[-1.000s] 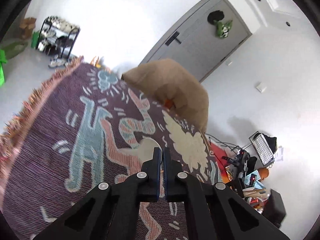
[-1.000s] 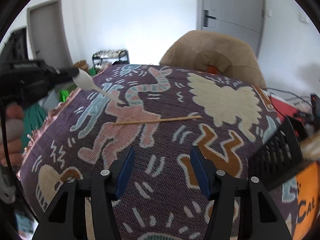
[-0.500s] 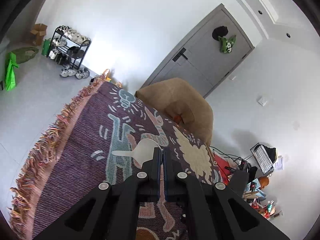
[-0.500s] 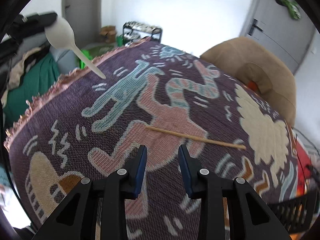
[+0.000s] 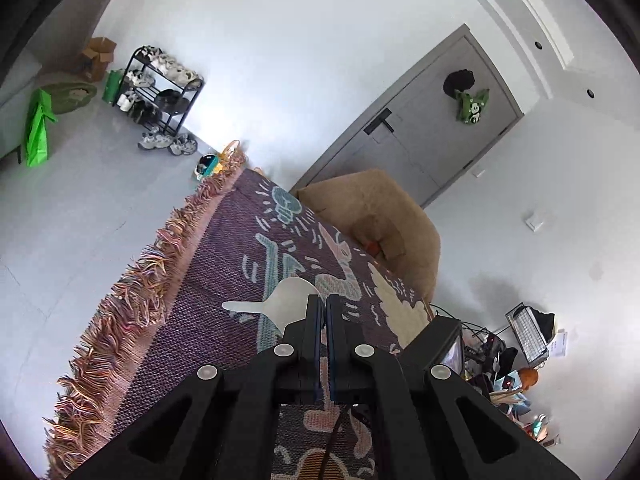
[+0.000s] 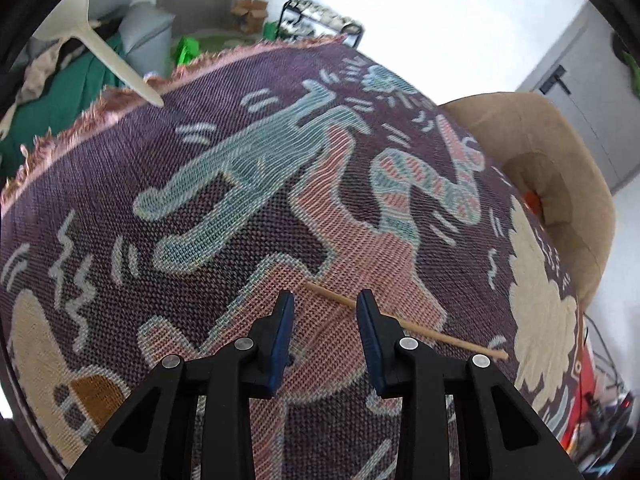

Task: Organize utensils
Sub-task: 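Grasp the wooden chopstick with the right gripper while the left gripper lifts the spoon, then carry the spoon and chopstick toward the black mesh holder with both grippers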

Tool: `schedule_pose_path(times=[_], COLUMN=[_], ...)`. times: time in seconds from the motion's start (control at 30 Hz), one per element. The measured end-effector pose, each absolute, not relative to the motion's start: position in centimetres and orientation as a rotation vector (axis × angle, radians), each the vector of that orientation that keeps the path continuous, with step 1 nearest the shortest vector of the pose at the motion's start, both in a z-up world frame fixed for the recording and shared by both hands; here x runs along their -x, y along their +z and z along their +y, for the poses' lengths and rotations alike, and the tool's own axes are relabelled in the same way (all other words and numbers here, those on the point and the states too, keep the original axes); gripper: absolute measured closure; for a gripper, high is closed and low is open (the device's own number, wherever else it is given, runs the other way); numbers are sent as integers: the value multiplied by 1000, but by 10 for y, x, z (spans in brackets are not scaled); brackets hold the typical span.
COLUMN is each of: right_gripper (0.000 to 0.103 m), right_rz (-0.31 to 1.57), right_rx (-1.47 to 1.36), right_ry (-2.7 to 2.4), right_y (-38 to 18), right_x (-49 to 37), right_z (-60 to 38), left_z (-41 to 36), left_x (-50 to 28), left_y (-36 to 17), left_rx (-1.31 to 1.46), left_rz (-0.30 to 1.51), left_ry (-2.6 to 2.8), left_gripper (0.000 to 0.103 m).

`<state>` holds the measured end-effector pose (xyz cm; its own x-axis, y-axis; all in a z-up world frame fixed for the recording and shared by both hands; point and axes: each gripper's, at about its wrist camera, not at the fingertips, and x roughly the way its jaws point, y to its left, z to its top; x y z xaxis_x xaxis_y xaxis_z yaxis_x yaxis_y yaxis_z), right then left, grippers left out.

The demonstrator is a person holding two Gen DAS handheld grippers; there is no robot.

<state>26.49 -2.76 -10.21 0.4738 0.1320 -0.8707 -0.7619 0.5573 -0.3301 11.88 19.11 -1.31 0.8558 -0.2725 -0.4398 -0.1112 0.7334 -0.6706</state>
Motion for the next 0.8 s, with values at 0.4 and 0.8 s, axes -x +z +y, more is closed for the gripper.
schedule_pose_path(times=[0.4, 0.8], right_gripper=[94, 96], right_rz=[943, 799], right_rx=[760, 488], right_ry=[678, 631], right_y=[-100, -12], right_x=[-284, -268], right_z=[-24, -88], left_z=[196, 168], left_x=[-113, -119], left_y=[-9, 8], left_rx=[742, 710], left_rz=[540, 535], left_ry=[-79, -135], left_gripper=[102, 102])
